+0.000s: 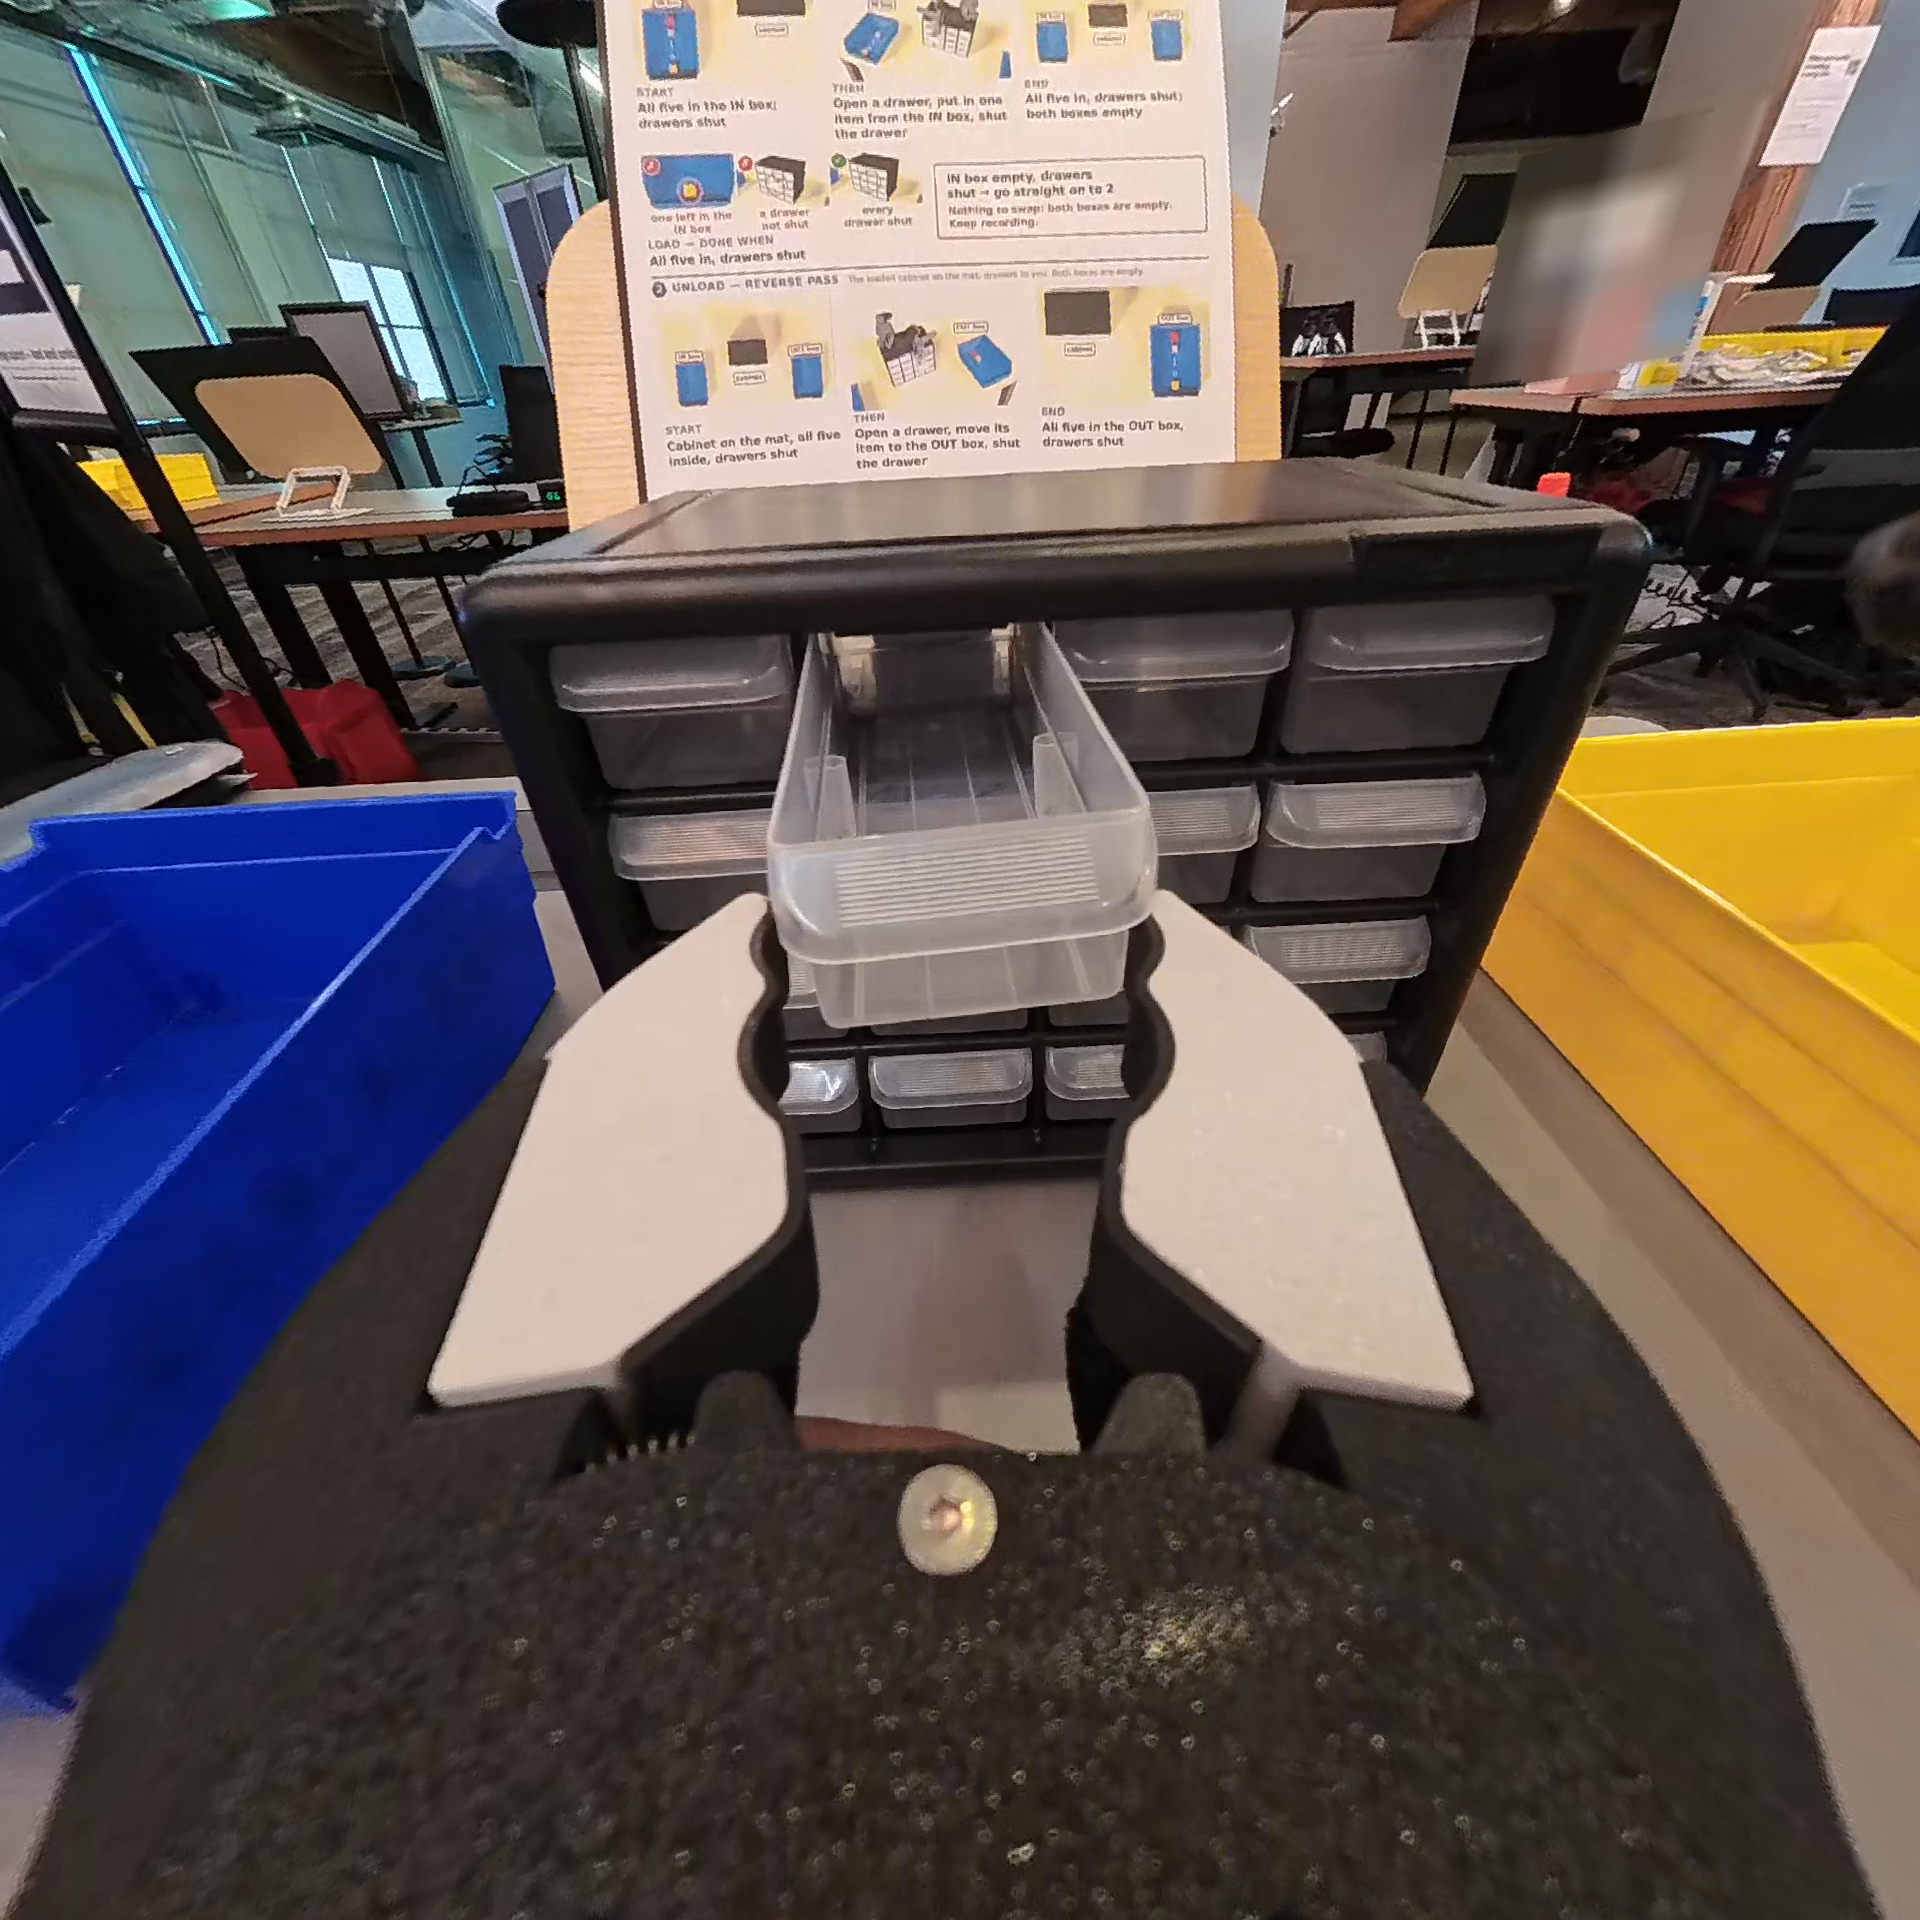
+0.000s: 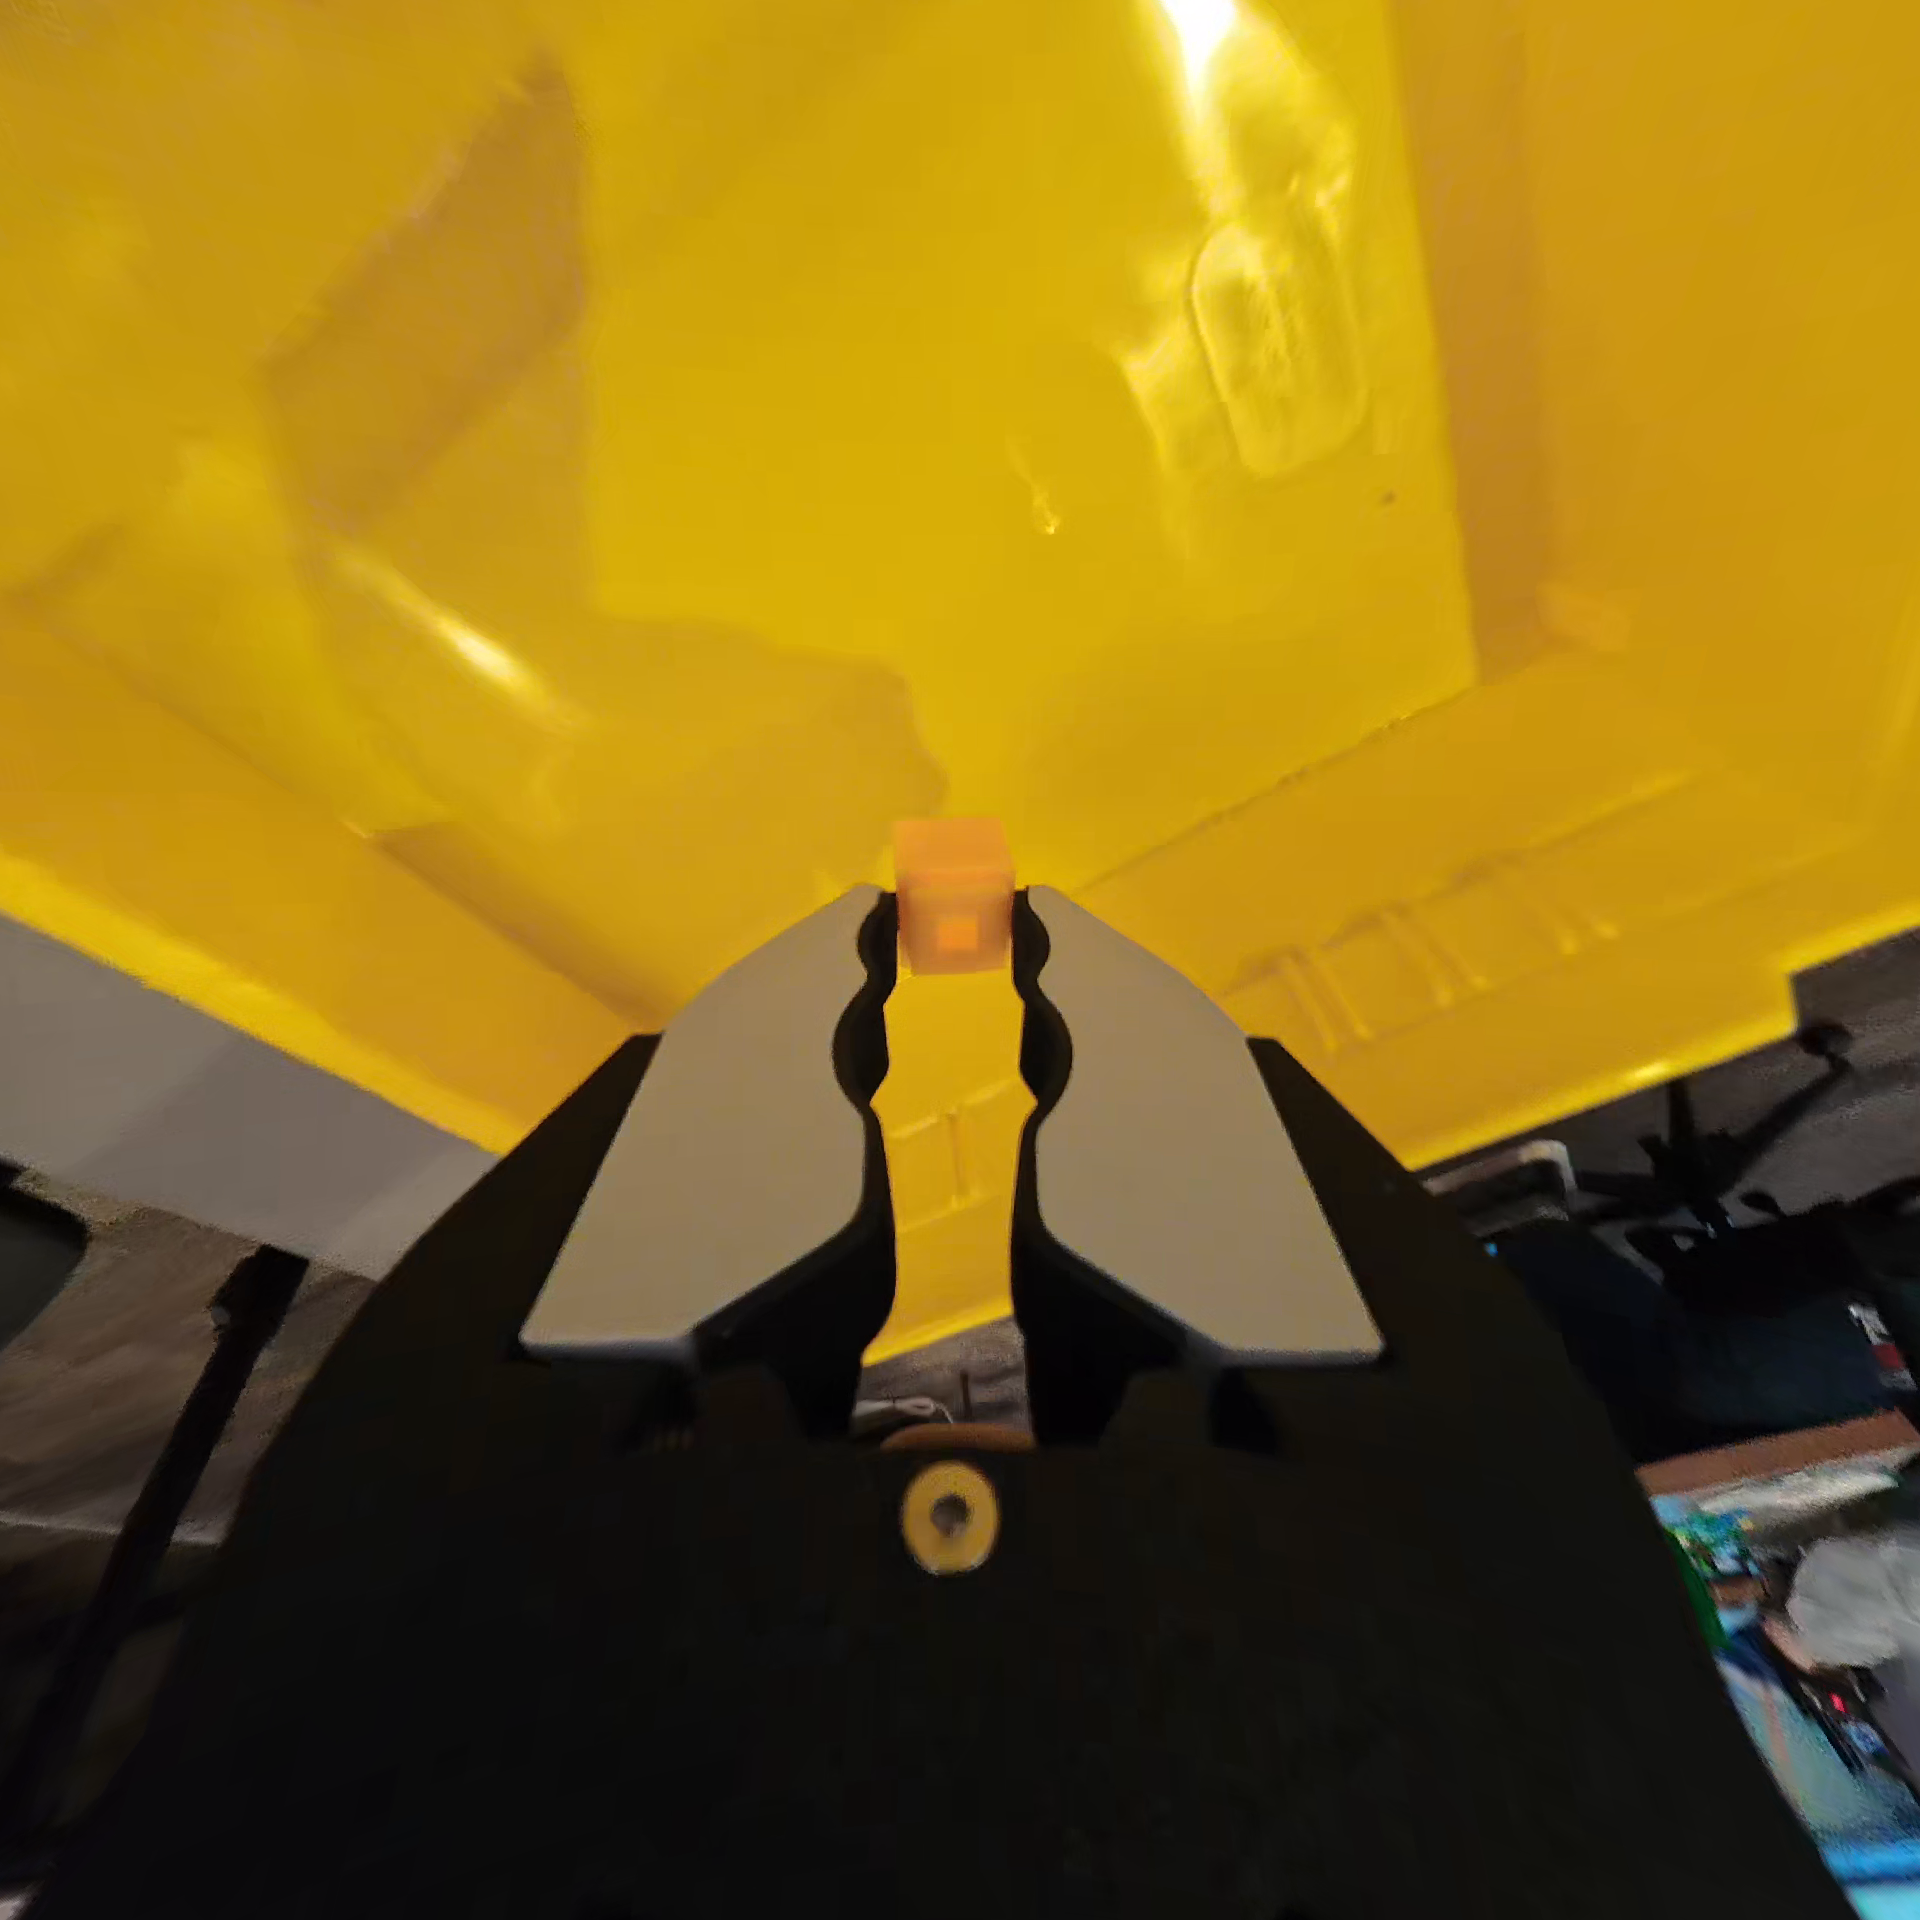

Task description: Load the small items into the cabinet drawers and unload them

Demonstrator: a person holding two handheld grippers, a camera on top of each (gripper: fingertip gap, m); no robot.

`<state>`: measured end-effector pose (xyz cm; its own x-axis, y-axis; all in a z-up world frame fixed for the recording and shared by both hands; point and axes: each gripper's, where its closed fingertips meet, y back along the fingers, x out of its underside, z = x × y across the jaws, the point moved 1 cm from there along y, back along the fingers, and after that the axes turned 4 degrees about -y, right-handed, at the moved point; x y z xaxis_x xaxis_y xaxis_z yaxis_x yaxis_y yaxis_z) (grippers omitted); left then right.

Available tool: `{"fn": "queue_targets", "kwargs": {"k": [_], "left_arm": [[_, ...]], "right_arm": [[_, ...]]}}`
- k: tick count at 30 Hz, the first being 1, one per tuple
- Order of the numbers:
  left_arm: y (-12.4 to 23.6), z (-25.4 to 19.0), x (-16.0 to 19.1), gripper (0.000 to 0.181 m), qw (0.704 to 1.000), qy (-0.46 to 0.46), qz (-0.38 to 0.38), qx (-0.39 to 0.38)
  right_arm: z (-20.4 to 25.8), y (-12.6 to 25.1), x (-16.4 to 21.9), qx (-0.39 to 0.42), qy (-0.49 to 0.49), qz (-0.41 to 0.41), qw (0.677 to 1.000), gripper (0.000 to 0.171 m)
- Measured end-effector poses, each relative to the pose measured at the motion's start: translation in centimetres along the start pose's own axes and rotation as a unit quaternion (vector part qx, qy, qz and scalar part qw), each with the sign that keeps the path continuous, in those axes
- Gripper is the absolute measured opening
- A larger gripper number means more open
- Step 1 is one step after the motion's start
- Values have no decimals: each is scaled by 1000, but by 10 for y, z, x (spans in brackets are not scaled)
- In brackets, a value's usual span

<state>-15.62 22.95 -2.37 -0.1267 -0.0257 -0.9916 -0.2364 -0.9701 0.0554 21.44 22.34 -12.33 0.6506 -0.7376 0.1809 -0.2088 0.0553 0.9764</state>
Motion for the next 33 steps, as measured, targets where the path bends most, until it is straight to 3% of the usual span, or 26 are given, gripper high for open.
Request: {"fn": "queue_targets", "kwargs": {"k": [8,17,19,23,25,27,30,32,33], "left_arm": [[0,0,0,62,1000,4,-1,0],[-1,0,-1,62,1000,-3,5,8],[-4,1,-1,62,1000,-3,8,12],[-23,3,-5,61,999,-3,29,31],[-36,6,-6,62,998,-19,48,37],[-42,12,-6,74,997,-25,58,34],[-30,15,-1,72,998,-6,48,35],[-17,13,9,59,998,24,49,37],[-11,10,13,42,997,37,50,44]], "right_arm": [[3,-38,0,-15,-12,15,1000,20],[7,-51,-2,-7,-25,16,1000,21],[7,-45,-3,5,-32,1,999,38],[17,6,-17,43,-65,-117,990,40],[28,45,-23,78,-96,-212,969,40],[46,77,-10,119,-158,-266,944,36],[104,105,1,144,-183,-342,910,35],[158,109,-8,104,-149,-406,896,35],[184,106,-14,76,-130,-429,891,35]]}}
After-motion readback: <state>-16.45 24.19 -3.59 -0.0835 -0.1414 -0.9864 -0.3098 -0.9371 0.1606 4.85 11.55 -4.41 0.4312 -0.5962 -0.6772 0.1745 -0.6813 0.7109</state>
